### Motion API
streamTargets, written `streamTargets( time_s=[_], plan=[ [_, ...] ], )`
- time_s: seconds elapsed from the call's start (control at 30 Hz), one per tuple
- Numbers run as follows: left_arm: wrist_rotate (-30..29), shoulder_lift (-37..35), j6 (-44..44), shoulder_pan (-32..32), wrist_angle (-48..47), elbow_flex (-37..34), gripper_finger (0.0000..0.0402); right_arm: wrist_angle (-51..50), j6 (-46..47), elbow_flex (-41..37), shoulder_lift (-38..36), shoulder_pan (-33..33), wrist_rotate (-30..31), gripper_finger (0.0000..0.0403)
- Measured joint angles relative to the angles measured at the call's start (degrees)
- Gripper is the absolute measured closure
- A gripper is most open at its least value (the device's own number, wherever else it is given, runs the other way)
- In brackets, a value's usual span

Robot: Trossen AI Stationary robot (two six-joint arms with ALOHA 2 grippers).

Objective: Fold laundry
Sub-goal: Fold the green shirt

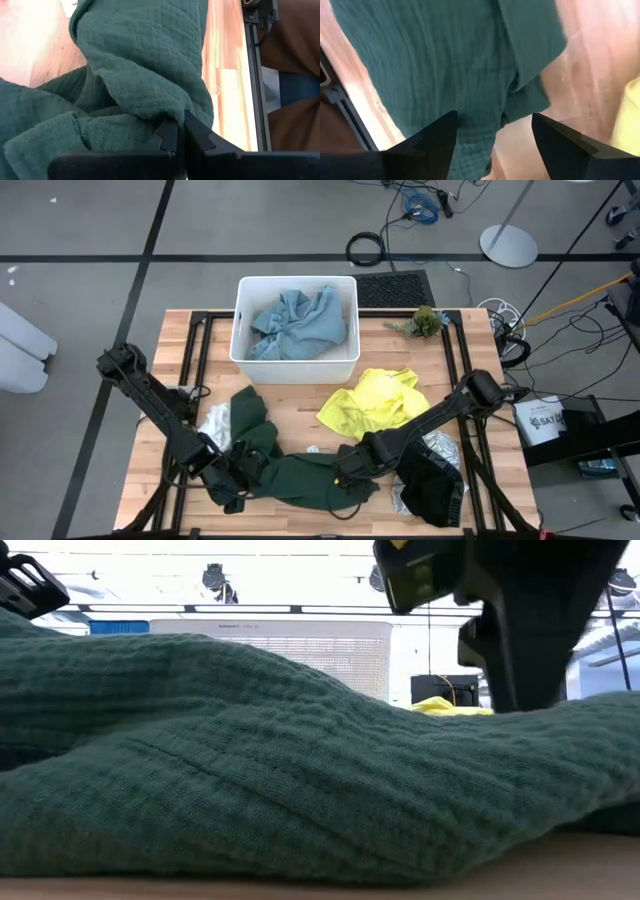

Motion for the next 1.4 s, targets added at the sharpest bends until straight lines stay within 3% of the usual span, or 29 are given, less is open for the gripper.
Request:
streamTargets(
  time_s=[0.17,0.23,0.33,0.4,0.57,0.83,1.03,1.23,1.4],
  plan=[
    [0.0,0.0,0.0,0.0,0.0,0.0,0.0392,1.0,-0.5,0.0,0.3,0.0,1.7,0.0193],
    [0.0,0.0,0.0,0.0,0.0,0.0,0.0392,1.2,-1.0,0.0,0.2,-0.1,2.2,0.0239],
    [0.0,0.0,0.0,0.0,0.0,0.0,0.0392,2.4,-3.7,0.0,0.0,-0.4,0.2,0.0352],
    [0.0,0.0,0.0,0.0,0.0,0.0,0.0392,3.0,-5.1,0.0,0.0,-0.4,-2.1,0.0386],
    [0.0,0.0,0.0,0.0,0.1,0.0,0.0392,5.0,-5.7,0.0,-0.3,-0.2,-3.7,0.0401],
    [0.8,0.0,0.0,0.0,0.1,0.0,0.0392,5.0,-6.1,0.0,-7.0,0.4,1.3,0.0403],
    [-1.0,0.0,1.0,0.0,0.3,0.8,0.0392,5.1,-7.4,0.0,-15.3,1.9,10.3,0.0403],
    [-19.4,-1.7,14.6,0.0,0.0,11.3,0.0392,9.8,-15.6,0.0,-22.2,2.5,25.6,0.0403],
    [-30.3,-4.7,30.9,0.0,-0.2,24.6,0.0392,21.8,-29.4,0.0,-28.3,2.5,43.2,0.0403]
  ],
)
